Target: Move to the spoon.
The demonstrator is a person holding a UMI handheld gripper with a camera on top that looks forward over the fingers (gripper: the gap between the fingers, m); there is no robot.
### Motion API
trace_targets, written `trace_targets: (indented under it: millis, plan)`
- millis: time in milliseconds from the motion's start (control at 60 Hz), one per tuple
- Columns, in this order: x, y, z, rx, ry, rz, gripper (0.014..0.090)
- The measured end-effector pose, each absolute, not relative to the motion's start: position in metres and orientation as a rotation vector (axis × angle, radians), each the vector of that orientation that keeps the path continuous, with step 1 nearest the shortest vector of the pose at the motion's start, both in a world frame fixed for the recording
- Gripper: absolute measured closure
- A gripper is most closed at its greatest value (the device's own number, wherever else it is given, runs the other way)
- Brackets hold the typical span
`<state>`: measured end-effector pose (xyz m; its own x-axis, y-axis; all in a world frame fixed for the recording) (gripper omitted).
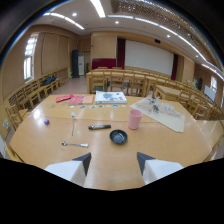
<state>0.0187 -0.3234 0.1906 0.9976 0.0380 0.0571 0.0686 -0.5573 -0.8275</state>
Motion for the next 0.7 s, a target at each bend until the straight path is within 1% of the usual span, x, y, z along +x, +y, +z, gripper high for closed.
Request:
trace_targets:
  millis: [17,100,233,250,383,517,700]
  plan:
    - [-0.001,-0.335,0.204,-2.165,-0.071,-0.044,0.0182]
    - [-0.004,-0.340,0.207,-2.165,-0.072,-0.056,0.0181]
    - [-0.037,-0.374,0.211,-2.175,-0.054,-0.084,0.0181]
    - [-0.020,-0.360,0.201,-2.175,-0.057,-0.078,0.0181]
    - [-0.053,-0.385,0.188,-2.186,-0.052,-0.091,0.0182]
    - [-0.085,-0.396,0.171,-2.214,-0.068,-0.064,0.0183]
    - [-0.137,-0.380,0.157,-2.220,-0.106,-0.012,0.0179]
